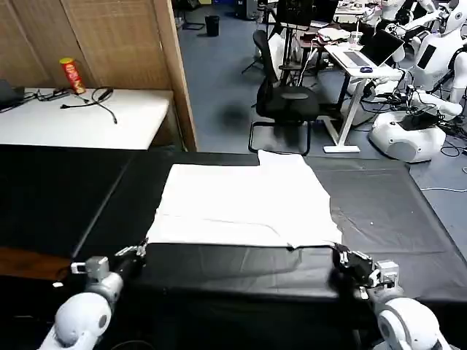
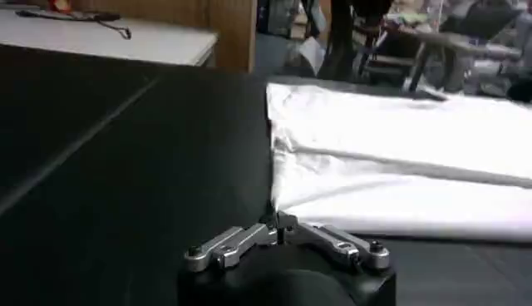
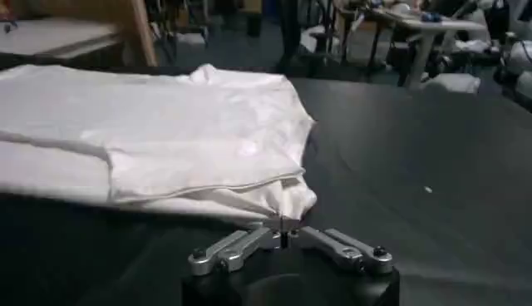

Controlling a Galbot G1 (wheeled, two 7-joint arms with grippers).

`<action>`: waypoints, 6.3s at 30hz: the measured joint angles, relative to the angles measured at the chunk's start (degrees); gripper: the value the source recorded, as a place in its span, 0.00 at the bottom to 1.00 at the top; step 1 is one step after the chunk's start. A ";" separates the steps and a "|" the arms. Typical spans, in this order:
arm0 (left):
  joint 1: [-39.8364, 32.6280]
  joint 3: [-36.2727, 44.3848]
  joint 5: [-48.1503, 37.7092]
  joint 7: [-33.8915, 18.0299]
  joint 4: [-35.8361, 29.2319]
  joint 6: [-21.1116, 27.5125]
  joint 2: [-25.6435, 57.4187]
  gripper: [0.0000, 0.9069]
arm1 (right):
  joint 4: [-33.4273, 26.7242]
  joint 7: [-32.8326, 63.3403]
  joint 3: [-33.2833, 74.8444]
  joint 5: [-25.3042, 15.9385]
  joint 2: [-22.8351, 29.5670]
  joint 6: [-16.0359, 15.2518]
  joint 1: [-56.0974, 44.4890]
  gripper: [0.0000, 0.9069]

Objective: Fold and organize the clothes.

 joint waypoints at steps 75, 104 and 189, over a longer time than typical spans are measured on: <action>-49.06 19.66 -2.64 5.64 40.91 7.90 -4.04 0.24 | -54.47 1.78 -25.13 1.44 11.91 -0.97 61.16 0.88; -46.49 20.51 -6.02 5.09 34.77 8.31 0.13 0.00 | -42.76 -2.80 -22.59 3.08 6.73 3.10 55.23 0.02; -12.96 3.17 -5.97 0.18 8.24 5.58 0.31 0.19 | -20.58 1.06 -9.36 -2.96 9.63 0.18 26.19 0.63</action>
